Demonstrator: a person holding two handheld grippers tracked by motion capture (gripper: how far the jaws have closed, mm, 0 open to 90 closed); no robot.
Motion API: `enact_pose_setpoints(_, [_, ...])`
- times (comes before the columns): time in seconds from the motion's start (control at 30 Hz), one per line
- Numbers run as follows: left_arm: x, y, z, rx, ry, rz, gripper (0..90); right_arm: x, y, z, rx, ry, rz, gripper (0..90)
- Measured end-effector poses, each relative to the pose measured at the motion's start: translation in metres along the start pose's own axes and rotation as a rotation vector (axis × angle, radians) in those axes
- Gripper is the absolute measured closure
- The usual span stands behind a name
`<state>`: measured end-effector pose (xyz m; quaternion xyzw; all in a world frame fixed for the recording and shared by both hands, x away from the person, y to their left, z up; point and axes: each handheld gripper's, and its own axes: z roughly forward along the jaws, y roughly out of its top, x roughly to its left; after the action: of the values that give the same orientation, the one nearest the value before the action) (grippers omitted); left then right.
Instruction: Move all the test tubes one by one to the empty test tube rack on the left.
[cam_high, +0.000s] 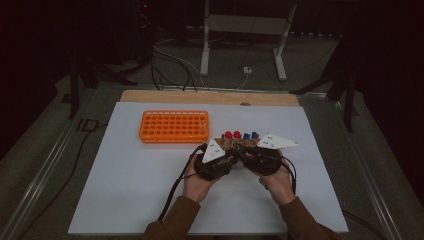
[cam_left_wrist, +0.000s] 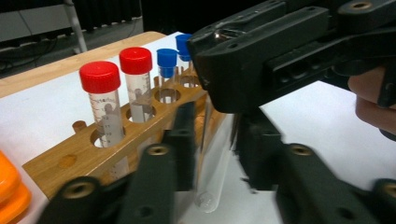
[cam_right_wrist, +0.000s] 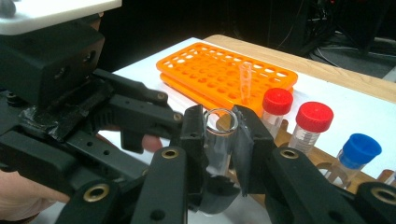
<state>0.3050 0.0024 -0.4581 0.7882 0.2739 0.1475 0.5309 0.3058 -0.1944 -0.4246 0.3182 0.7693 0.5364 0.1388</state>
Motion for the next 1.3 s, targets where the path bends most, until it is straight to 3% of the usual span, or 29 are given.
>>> enact_pose_setpoints(0.13, [0.0, 0.0, -0.001, 0.002, 0.001, 0.01, 76.3, -0.001, 0.0, -0.001, -0.004, 0.003, 0.003, 72.5])
enact_pose_setpoints(0.17, [0.001, 0.0, -0.001, 0.002, 0.004, 0.009, 76.3, -0.002, 0.001, -0.003, -0.02, 0.003, 0.011, 64.5])
enact_pose_setpoints(0.33, [0.011, 0.001, -0.009, -0.013, 0.04, -0.006, 76.3, -0.008, 0.005, -0.013, -0.056, -0.01, 0.007, 43.2])
enact_pose_setpoints(0.37, [0.011, 0.001, -0.009, -0.013, 0.04, -0.006, 76.3, -0.008, 0.005, -0.013, -0.056, -0.01, 0.007, 43.2])
enact_pose_setpoints(0.4, [0.013, 0.001, -0.011, -0.023, 0.049, -0.013, 76.3, -0.011, 0.005, -0.017, -0.06, -0.036, 0.004, 34.7])
enact_pose_setpoints(0.63, [0.033, 0.002, -0.028, -0.06, 0.119, -0.032, 76.2, -0.017, 0.004, -0.022, -0.057, -0.1, -0.001, 16.2])
enact_pose_setpoints(0.97, [0.065, -0.003, -0.032, -0.077, 0.234, -0.062, 76.1, -0.031, -0.003, -0.034, -0.056, -0.169, 0.031, 0.8])
enact_pose_setpoints(1.3, [0.092, -0.008, -0.027, -0.086, 0.338, -0.109, 76.1, -0.036, -0.006, -0.04, -0.065, -0.194, 0.031, 0.0])
